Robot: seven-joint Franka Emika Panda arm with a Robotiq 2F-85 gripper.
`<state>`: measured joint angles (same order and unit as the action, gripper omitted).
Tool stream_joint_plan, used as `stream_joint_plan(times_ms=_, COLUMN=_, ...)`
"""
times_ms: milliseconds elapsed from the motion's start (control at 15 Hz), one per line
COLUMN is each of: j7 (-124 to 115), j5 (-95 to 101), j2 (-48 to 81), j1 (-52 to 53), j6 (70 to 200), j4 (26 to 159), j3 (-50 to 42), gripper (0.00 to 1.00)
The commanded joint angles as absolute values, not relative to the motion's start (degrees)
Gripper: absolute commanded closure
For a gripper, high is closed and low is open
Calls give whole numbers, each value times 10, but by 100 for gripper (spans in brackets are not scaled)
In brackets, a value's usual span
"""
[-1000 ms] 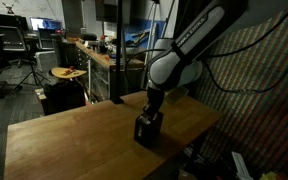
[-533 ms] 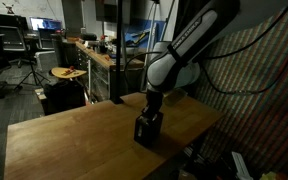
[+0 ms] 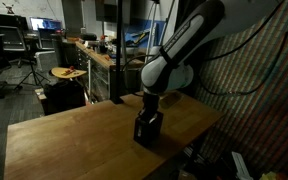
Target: Pick up the white towel and push it down into the black basket
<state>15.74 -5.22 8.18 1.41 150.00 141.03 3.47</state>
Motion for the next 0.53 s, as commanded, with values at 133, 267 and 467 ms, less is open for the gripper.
stream_joint_plan(times_ms=133, j7=189, j5=-81, j2=102, j1=2, j6=1498, j4=1391, j3=46, gripper=92)
stream_joint_plan(times_ms=267, j7=194, j5=-84, j2=104, j1=-1, j6=1499, j4=1391, j3=47, gripper=92)
stream_joint_plan(times_ms=467, j7=205, j5=-97, j2=107, j1=-6, j6=1503, j4=1392, j3=52, gripper=92)
